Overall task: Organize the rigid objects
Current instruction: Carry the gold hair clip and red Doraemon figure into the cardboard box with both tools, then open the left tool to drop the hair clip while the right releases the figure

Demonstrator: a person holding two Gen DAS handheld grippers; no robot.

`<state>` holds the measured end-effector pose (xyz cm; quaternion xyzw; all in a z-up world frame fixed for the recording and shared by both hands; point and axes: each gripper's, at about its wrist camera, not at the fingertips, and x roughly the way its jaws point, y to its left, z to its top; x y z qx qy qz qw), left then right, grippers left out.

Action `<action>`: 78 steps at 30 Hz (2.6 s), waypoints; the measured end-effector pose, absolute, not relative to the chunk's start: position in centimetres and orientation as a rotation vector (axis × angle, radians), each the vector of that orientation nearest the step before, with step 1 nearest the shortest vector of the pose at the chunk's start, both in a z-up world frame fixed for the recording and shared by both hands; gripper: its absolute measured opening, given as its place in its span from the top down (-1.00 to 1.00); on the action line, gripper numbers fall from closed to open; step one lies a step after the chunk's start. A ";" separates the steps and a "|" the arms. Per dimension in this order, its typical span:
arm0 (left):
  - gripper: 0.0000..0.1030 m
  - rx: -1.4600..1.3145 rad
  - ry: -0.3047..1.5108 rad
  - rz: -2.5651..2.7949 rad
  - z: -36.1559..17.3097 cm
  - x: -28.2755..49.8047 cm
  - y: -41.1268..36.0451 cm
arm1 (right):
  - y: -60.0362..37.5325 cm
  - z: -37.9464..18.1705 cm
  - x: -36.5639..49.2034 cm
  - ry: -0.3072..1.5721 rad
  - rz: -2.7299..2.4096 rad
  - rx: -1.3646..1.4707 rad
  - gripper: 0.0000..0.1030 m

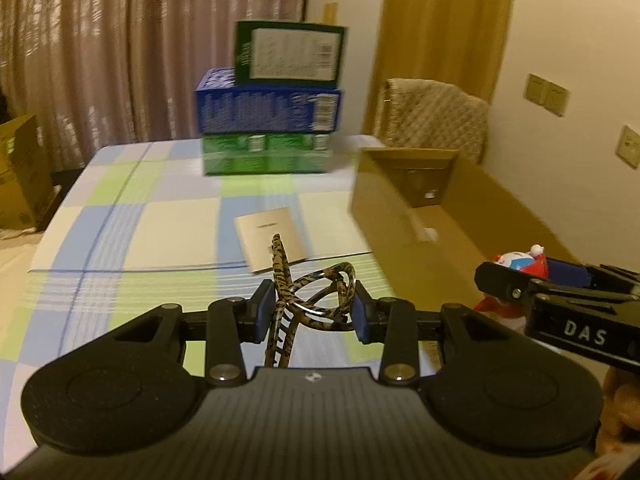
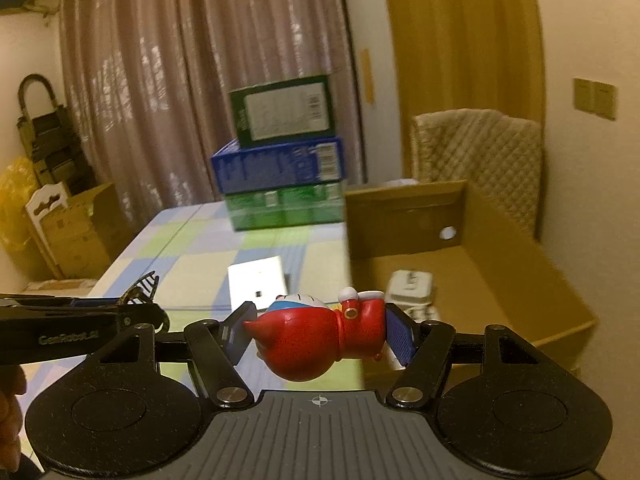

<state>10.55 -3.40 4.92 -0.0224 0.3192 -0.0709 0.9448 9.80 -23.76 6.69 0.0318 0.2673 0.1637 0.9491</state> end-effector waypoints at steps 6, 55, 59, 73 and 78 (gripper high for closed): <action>0.34 -0.037 0.634 -0.243 6.2 11.1 -8.2 | -29.3 7.9 10.9 0.534 0.243 0.081 -0.26; 0.31 -0.061 0.686 -0.278 3.2 19.7 -14.9 | -36.9 3.8 20.1 0.688 0.204 0.104 -0.26; 0.31 -0.064 0.690 -0.274 2.9 19.2 -14.3 | -36.3 3.6 20.3 0.700 0.208 0.096 -0.26; 0.31 -0.087 0.711 -0.252 2.0 18.7 -12.6 | -35.4 2.8 20.9 0.692 0.186 0.075 -0.29; 0.31 -0.094 0.714 -0.233 2.0 18.3 -11.6 | -35.9 3.3 20.1 0.667 0.167 0.089 -0.35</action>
